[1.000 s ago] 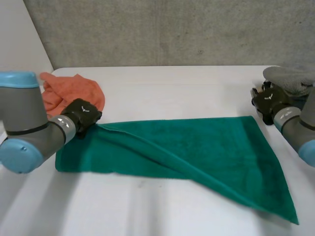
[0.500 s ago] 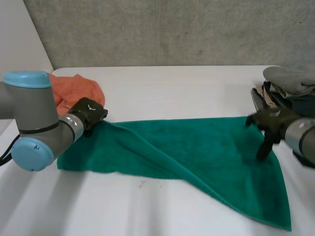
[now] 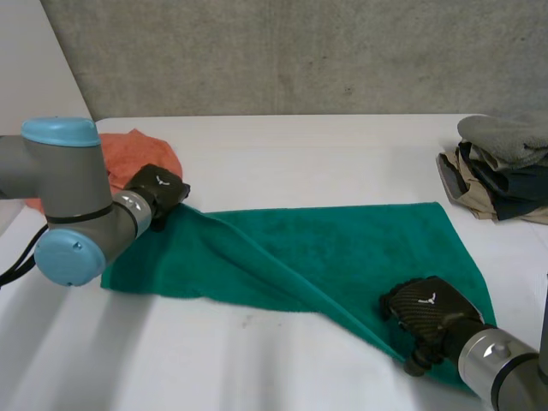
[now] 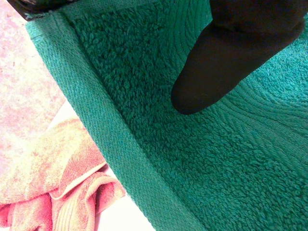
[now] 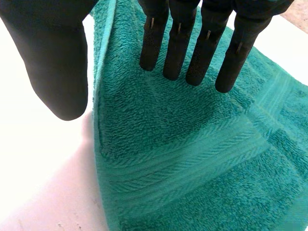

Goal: Fold the laundry.

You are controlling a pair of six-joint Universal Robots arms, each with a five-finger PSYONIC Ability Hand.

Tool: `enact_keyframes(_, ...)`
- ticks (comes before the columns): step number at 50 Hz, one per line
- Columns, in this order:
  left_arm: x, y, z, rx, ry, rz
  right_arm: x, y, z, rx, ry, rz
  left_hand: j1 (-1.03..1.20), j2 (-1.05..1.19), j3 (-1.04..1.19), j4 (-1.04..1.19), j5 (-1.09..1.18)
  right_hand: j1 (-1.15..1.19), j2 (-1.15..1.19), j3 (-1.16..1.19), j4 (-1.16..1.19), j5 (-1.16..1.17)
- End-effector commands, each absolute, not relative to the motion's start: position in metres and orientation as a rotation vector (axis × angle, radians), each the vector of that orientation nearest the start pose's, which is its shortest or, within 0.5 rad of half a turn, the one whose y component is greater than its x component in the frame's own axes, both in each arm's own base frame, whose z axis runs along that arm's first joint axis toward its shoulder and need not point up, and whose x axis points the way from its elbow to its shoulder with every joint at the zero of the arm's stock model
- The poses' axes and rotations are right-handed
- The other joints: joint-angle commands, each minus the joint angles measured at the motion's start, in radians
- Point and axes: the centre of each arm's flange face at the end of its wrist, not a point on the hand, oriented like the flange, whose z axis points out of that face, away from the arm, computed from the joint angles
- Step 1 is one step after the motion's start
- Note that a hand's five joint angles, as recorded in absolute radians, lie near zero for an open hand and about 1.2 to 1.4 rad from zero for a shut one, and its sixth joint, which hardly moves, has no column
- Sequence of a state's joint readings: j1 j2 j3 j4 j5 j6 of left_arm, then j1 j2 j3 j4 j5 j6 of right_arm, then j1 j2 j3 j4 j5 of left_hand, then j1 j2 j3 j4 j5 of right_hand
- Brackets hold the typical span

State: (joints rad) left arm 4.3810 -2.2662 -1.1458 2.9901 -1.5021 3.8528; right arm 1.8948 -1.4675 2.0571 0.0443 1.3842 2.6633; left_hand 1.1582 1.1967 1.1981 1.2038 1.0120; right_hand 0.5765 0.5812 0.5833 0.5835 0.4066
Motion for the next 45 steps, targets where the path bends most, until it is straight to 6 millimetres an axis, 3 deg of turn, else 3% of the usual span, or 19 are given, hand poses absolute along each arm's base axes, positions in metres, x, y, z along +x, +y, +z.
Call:
enact_keyframes(1, -0.263, -0.344, 0.165, 1.298, 2.162, -1.604, 0.216, -0.163, 0.146, -1.196, 2.406, -1.411, 0.238, 0.2, 0.198, 0.192, 0.21, 0.053, 0.048, 0.046, 0.046, 0.049)
enact_keyframes(14, -0.259, -0.345, 0.162, 1.279, 2.178, -1.57, 0.223, -0.163, 0.126, -1.234, 2.399, -1.428, 0.238, 0.2, 0.198, 0.192, 0.21, 0.094, 0.089, 0.087, 0.087, 0.089)
enact_keyframes(16, -0.259, -0.346, 0.162, 1.274, 2.184, -1.566, 0.224, -0.164, 0.125, -1.239, 2.399, -1.444, 0.238, 0.2, 0.198, 0.192, 0.21, 0.217, 0.212, 0.21, 0.21, 0.212)
enact_keyframes(17, -0.258, -0.345, 0.163, 1.268, 2.192, -1.561, 0.224, -0.168, 0.126, -1.236, 2.394, -1.488, 0.238, 0.2, 0.198, 0.192, 0.21, 0.715, 0.71, 0.708, 0.708, 0.71)
enact_keyframes(18, -0.257, -0.344, 0.163, 1.268, 2.196, -1.557, 0.225, -0.17, 0.128, -1.233, 2.388, -1.519, 0.238, 0.2, 0.198, 0.192, 0.21, 0.819, 0.814, 0.812, 0.812, 0.814)
enact_keyframes(24, -0.253, -0.333, 0.171, 1.251, 2.266, -1.519, 0.223, -0.191, 0.158, -1.141, 2.342, -1.819, 0.238, 0.2, 0.198, 0.192, 0.21, 0.82, 0.815, 0.813, 0.813, 0.815)
enact_keyframes(29, -0.246, -0.311, 0.183, 1.246, 2.364, -1.493, 0.217, -0.221, 0.19, -1.103, 2.32, -1.956, 0.238, 0.2, 0.198, 0.192, 0.21, 0.82, 0.815, 0.813, 0.813, 0.815)
enact_keyframes(36, -0.241, -0.301, 0.18, 1.292, 2.396, -1.488, 0.213, -0.268, 0.18, -1.294, 2.459, -1.766, 0.238, 0.2, 0.198, 0.192, 0.21, 0.82, 0.815, 0.813, 0.813, 0.815)
enact_keyframes(38, -0.241, -0.306, 0.177, 1.299, 2.375, -1.495, 0.212, -0.284, 0.175, -1.354, 2.49, -1.735, 0.238, 0.2, 0.198, 0.192, 0.21, 0.82, 0.815, 0.813, 0.813, 0.815)
enact_keyframes(39, -0.242, -0.315, 0.176, 1.3, 2.334, -1.522, 0.212, -0.301, 0.173, -1.412, 2.512, -1.732, 0.238, 0.2, 0.198, 0.192, 0.21, 0.82, 0.815, 0.813, 0.813, 0.815)
enact_keyframes(42, -0.246, -0.333, 0.179, 1.291, 2.244, -1.589, 0.213, -0.331, 0.18, -1.459, 2.52, -1.801, 0.238, 0.2, 0.198, 0.192, 0.21, 0.82, 0.815, 0.813, 0.813, 0.815)
enact_keyframes(43, -0.248, -0.349, 0.191, 1.249, 2.166, -1.673, 0.218, -0.351, 0.19, -1.44, 2.497, -1.901, 0.238, 0.2, 0.198, 0.192, 0.21, 0.82, 0.815, 0.813, 0.813, 0.815)
enact_keyframes(45, -0.251, -0.364, 0.211, 1.193, 2.08, -1.786, 0.223, -0.372, 0.21, -1.381, 2.438, -2.056, 0.238, 0.2, 0.198, 0.192, 0.21, 0.82, 0.815, 0.813, 0.813, 0.815)
